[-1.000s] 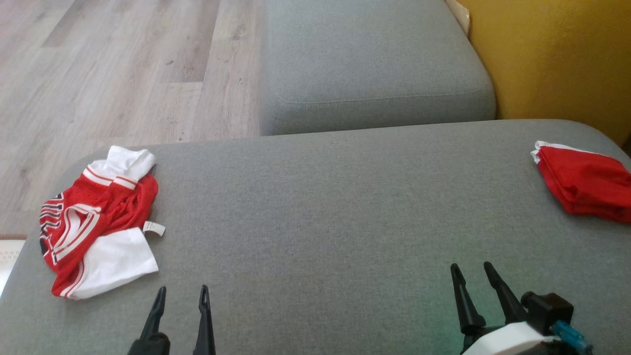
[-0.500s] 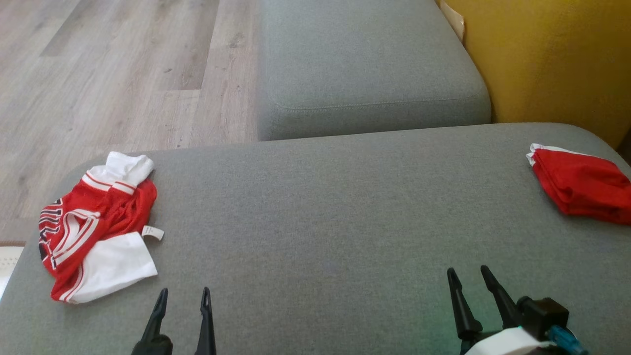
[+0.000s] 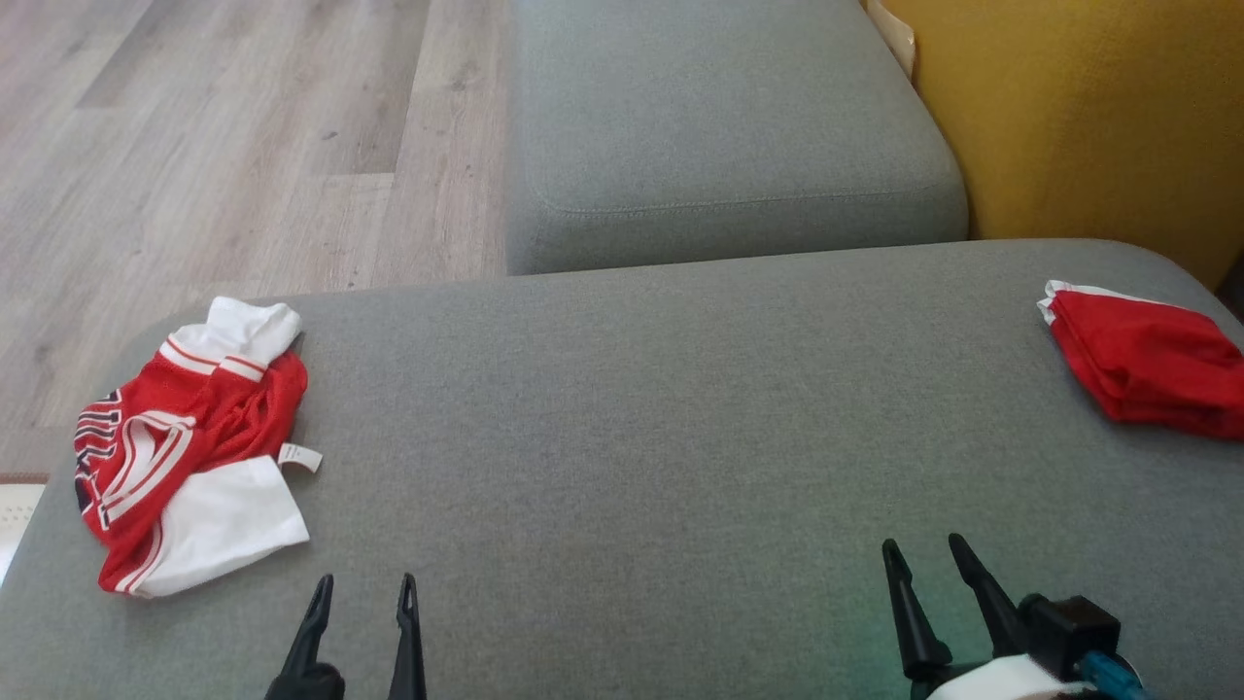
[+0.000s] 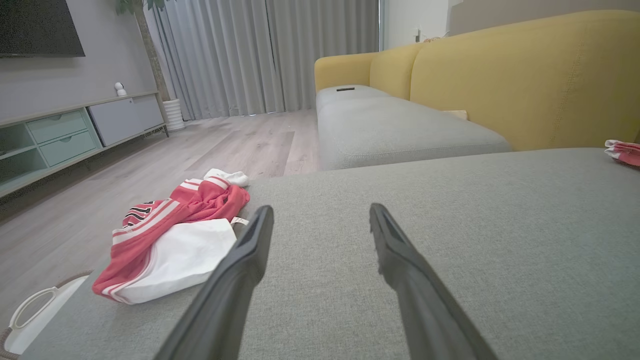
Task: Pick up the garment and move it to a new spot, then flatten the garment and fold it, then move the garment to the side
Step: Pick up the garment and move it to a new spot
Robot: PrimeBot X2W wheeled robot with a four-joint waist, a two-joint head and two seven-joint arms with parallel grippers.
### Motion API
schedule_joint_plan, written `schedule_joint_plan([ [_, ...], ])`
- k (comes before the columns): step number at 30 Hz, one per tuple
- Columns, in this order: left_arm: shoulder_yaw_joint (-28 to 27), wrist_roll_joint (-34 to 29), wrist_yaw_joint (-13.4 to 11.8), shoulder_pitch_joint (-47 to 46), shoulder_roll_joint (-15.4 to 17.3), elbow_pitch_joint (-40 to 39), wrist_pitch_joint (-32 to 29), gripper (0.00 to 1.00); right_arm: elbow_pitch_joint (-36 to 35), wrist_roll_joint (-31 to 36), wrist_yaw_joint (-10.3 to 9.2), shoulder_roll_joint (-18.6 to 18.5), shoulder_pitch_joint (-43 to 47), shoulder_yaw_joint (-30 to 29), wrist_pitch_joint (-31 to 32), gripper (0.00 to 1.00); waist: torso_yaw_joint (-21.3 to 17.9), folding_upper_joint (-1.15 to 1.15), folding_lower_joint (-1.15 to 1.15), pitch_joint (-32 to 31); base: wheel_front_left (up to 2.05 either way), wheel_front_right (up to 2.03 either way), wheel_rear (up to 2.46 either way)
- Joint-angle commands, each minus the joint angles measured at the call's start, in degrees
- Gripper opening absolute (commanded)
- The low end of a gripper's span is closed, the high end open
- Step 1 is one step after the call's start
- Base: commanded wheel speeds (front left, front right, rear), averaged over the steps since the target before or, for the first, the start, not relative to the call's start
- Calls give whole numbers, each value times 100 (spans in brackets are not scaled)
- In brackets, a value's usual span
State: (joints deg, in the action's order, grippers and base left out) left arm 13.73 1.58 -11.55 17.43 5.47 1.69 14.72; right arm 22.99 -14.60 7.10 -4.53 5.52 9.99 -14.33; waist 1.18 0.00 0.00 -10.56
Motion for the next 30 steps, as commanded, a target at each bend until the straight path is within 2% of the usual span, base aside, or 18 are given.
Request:
schedule_joint_plan([
  [1,-239,-40,6,-259,-47,-158,28,100,-196,25,39,-18,-190,88,-66,100,3,0,0,10,0,0,0],
  [7,-256,-36,52,-278,-56,-110,28,100,-214,-8,39,0,-151,69,-67,100,72,0,0,34,0,0,0],
  [14,-288,-58,92,-300,-43,-103,28,100,-233,-57,39,27,-93,77,-67,100,410,0,0,51,0,0,0],
  [17,-310,-67,94,-266,-22,-130,28,100,-250,-89,39,47,-52,76,-67,100,662,0,0,57,0,0,0],
  [18,-305,-88,114,-259,9,-152,28,100,-266,-103,39,62,-33,61,-67,100,885,0,0,78,0,0,0],
  [24,-385,-113,103,-207,142,-244,28,100,-314,-131,39,114,-22,61,-67,100,1577,0,0,119,0,0,0],
  [30,-539,-100,81,-124,306,-373,28,100,-321,-123,39,146,-38,100,-67,100,2119,0,0,202,0,0,0],
])
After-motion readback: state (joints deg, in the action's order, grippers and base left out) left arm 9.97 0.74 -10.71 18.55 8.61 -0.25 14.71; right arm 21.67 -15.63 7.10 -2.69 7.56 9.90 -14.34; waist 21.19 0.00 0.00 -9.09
